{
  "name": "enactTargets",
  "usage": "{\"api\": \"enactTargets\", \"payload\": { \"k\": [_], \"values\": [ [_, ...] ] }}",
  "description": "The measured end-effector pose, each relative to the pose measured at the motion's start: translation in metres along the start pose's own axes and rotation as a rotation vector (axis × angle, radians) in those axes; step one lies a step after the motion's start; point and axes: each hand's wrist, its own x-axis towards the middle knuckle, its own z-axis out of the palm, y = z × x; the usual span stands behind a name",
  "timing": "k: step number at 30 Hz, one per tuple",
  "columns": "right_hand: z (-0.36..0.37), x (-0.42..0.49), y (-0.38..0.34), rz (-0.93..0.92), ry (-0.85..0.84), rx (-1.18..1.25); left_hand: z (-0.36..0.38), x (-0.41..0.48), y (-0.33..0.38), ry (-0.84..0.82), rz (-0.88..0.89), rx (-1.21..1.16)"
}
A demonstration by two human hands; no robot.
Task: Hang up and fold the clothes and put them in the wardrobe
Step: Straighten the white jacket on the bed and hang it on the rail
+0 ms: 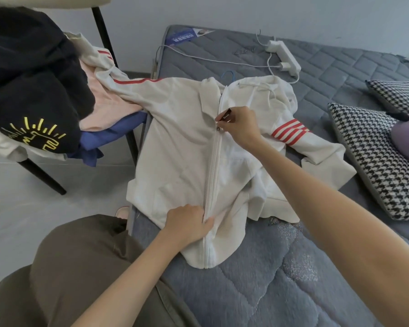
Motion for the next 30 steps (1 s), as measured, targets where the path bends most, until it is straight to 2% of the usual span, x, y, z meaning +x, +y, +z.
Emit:
{"api": "enactTargets", "payload": {
  "k": [3,5,8,12,17,22,26,28,30],
  "values": [
    [-0.009,0.007,-0.006,-0.035,-0.050,0.059,-0.017,0.020,0.010,0.023,-0.083,-0.111],
    [-0.020,0.012,-0.007,-0.041,-0.099,0.085,-0.035,0.039,0.022,0.096,-0.136,-0.166],
    [-0.032,0.018,-0.008,-0.059,-0.158,0.078,-0.067,0.075,0.038,0.254,-0.161,-0.174],
    [-0.042,0.031,-0.006,-0.096,-0.188,0.087,-0.102,0.110,0.053,0.318,-0.171,-0.128],
    [-0.036,0.051,0.000,-0.154,-0.182,-0.073,-0.098,0.115,0.051,0.224,-0.130,-0.031],
    [-0.029,0.111,0.006,-0.081,0.027,-0.074,-0.096,0.115,0.034,0.103,-0.088,-0.096],
    [-0.016,0.152,0.005,-0.079,0.070,-0.172,-0.095,0.120,0.017,0.004,-0.081,-0.138],
    [-0.010,0.163,0.006,-0.070,0.072,-0.202,-0.096,0.124,0.010,-0.063,-0.078,-0.118],
    [-0.006,0.170,0.011,-0.050,-0.049,-0.263,-0.097,0.130,0.003,-0.161,-0.079,-0.109]
  ]
}}
